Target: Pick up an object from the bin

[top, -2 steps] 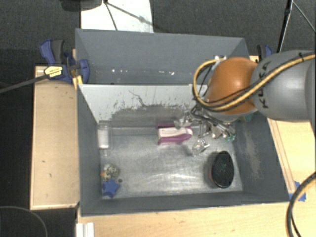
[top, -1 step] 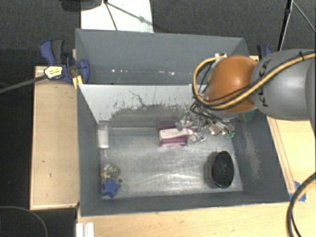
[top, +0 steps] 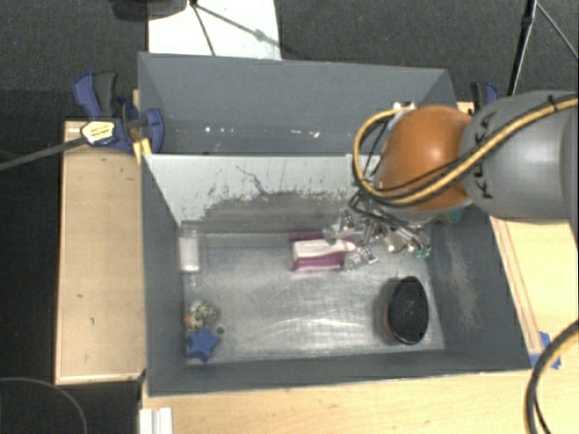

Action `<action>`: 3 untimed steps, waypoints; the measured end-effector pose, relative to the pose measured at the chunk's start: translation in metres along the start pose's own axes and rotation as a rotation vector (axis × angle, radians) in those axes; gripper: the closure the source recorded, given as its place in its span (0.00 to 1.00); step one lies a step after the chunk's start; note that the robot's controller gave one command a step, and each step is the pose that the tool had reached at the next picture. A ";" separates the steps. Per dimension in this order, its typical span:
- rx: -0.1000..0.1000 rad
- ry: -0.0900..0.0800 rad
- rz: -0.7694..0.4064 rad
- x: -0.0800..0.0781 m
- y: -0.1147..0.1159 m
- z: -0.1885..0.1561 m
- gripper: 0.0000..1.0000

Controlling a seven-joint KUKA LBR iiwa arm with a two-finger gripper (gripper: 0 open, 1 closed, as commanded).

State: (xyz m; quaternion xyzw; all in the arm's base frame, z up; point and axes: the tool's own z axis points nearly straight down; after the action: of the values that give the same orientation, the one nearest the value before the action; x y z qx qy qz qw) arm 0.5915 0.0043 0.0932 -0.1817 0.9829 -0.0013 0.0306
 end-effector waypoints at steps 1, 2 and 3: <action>-0.013 0.048 -0.018 -0.001 0.034 -0.056 1.00; -0.014 0.056 -0.014 0.002 0.032 -0.051 0.00; -0.013 0.050 0.003 0.000 0.035 0.021 0.00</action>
Offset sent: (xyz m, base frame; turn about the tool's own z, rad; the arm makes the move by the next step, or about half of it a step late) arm -0.0173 0.0283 0.0502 -0.0123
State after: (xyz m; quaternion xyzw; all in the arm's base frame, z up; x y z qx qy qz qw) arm 0.5804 0.0370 0.0717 -0.1804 0.9836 0.0005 0.0048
